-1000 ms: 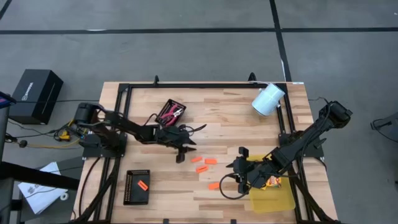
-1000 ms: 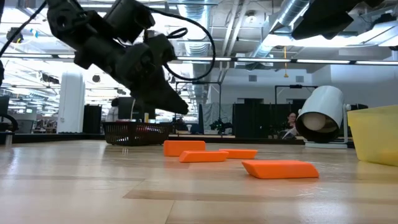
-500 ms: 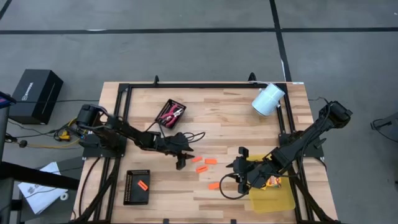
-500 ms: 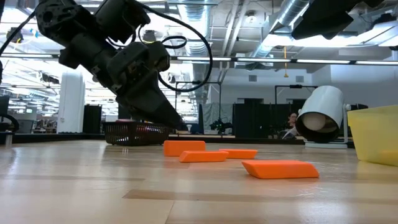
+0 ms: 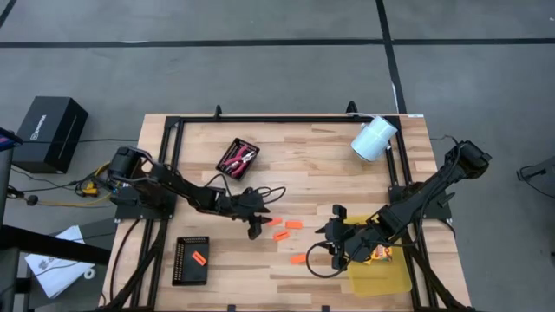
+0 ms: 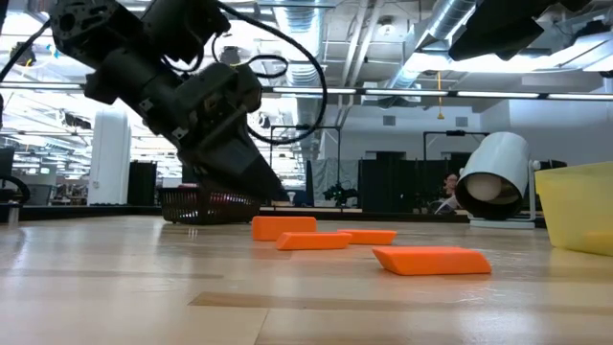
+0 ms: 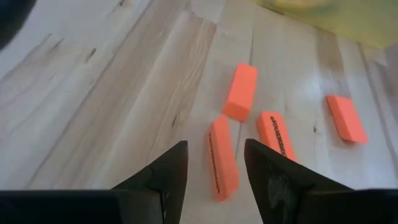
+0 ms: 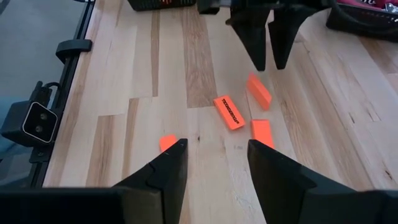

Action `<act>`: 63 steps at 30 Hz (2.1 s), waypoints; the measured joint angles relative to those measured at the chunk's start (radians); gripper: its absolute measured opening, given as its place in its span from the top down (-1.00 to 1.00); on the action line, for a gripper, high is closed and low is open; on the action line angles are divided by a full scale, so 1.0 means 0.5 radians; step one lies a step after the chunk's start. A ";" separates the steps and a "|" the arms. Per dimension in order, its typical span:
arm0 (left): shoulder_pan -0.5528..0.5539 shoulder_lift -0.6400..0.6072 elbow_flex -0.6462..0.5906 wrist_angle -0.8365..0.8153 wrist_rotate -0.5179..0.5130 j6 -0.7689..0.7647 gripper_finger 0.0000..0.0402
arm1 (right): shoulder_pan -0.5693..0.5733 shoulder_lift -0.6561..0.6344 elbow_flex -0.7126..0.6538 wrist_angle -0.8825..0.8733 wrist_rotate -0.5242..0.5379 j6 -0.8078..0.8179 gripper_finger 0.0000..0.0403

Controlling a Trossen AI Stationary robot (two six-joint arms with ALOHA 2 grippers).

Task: Pick & Place School Supplies
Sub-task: Put the orange eraser into the bottom black basket

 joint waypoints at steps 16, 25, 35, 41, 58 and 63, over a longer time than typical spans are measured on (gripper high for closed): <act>-0.024 0.262 0.142 -0.014 0.021 -0.026 0.24 | 0.002 -0.001 0.000 -0.001 -0.070 0.002 0.21; -0.024 0.357 0.153 0.031 0.060 -0.043 0.55 | 0.001 -0.001 0.000 0.001 -0.071 0.002 0.21; -0.026 0.359 0.146 0.050 0.078 0.184 0.88 | -0.005 -0.001 0.000 0.000 -0.079 0.003 0.21; -0.043 0.243 0.134 0.051 0.123 0.349 0.88 | -0.005 -0.001 0.000 -0.001 -0.081 0.002 0.21; -0.527 -0.953 -0.579 0.078 -0.494 0.271 0.88 | -0.005 -0.001 0.001 -0.002 -0.092 -0.032 0.21; -0.846 -1.212 -0.802 0.077 -0.520 0.076 0.88 | -0.009 -0.001 0.001 -0.002 -0.092 -0.032 0.21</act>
